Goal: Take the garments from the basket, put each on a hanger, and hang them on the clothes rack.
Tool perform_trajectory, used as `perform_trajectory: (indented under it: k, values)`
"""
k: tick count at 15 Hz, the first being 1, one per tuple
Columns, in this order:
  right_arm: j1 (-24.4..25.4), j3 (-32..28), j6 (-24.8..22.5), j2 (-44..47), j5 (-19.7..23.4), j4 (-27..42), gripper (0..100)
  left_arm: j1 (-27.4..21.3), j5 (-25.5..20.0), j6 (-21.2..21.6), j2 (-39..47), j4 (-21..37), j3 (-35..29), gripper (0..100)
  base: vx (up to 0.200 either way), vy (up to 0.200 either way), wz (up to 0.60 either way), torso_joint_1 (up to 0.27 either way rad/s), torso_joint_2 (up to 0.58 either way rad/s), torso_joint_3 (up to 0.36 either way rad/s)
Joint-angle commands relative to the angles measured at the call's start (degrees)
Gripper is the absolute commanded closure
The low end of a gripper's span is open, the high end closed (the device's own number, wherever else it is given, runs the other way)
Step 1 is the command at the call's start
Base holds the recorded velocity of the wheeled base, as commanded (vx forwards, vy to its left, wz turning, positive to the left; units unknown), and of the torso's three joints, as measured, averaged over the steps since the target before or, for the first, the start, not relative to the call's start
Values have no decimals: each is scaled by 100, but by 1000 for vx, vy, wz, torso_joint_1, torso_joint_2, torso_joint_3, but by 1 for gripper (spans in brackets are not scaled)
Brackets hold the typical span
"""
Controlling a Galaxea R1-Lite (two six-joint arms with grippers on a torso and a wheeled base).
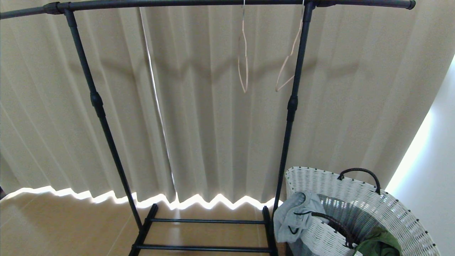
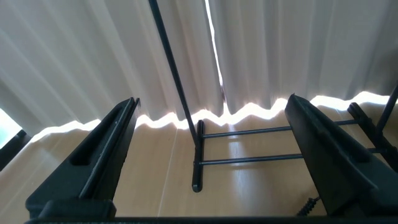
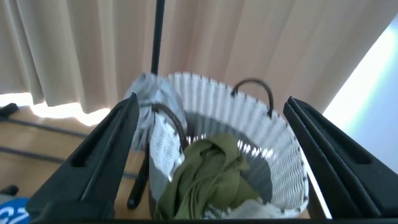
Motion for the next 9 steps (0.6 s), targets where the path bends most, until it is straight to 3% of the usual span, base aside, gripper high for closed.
perform_trajectory:
  k: [1,3,6,7,9]
  values:
    - [-129,0,-3,590,-1,0,0,0,10,1,5,-1,0,0,0,0,0,0,0,0]
    - [-129,-18,-30,546,8,-9,0,0,10,1,5,-1,0,0,0,0,0,0,0,0]
    - [90,-1151,-56,1047,-27,88,0,0,1,1,-4,-1,0,0,0,0,0,0,0,0]
    - [82,-1441,-267,1653,-71,105,0,0,1,1,5,-1,0,0,0,0,0,0,0,0]
    - [47,-1459,-1287,2998,-291,105,0,0,1,1,5,-1,0,0,0,0,0,0,0,0]
